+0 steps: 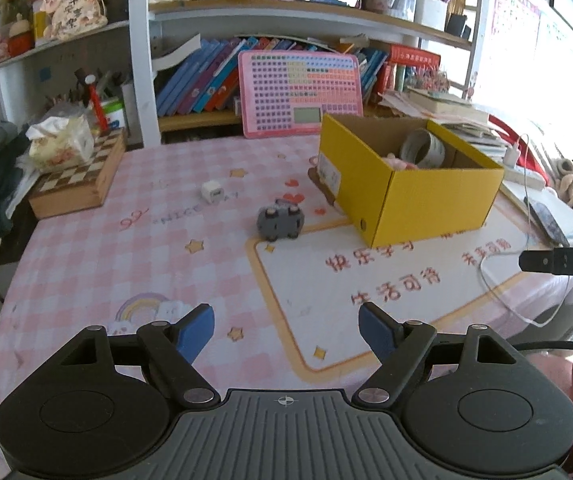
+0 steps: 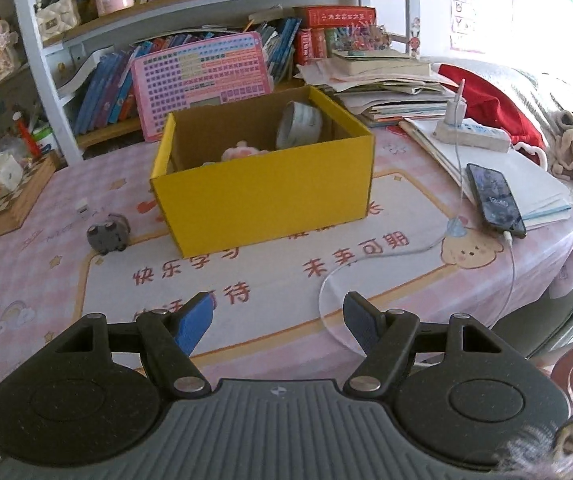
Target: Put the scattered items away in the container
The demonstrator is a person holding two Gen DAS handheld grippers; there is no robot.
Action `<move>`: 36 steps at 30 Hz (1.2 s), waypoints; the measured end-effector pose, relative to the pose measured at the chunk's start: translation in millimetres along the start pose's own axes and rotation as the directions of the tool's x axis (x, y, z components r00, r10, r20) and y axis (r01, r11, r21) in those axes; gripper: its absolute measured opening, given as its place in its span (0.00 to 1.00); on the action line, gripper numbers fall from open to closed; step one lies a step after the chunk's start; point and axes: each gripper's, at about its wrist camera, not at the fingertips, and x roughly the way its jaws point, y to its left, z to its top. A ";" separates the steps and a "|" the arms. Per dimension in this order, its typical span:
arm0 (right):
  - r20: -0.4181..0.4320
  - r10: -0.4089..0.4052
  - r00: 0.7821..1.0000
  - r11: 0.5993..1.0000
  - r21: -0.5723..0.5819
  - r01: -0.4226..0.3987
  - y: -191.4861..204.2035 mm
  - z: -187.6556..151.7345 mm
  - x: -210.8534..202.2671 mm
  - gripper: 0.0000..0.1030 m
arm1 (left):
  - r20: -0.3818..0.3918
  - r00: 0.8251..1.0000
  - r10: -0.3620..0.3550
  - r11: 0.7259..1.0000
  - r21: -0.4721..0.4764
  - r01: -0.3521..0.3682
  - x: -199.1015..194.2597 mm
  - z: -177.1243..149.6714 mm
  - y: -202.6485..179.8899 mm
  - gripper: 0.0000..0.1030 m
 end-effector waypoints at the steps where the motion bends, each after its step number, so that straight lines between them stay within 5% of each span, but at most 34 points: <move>1: -0.006 0.007 1.000 1.000 -0.009 -0.007 3.1 -1.4 0.5 0.68 | 0.000 1.000 0.001 1.000 0.002 -0.001 -0.8 -1.3 1.4 0.79; 15: -0.135 0.111 0.985 0.976 -0.171 -0.134 59.7 -23.3 13.8 0.68 | -0.050 0.999 0.001 1.000 -0.003 -0.001 -9.1 -22.9 14.4 0.79; 36: -0.213 0.204 0.955 0.901 -0.341 -0.269 120.7 -39.1 22.3 0.73 | -0.108 0.993 0.041 0.999 0.026 -0.038 -4.6 -38.0 26.0 0.85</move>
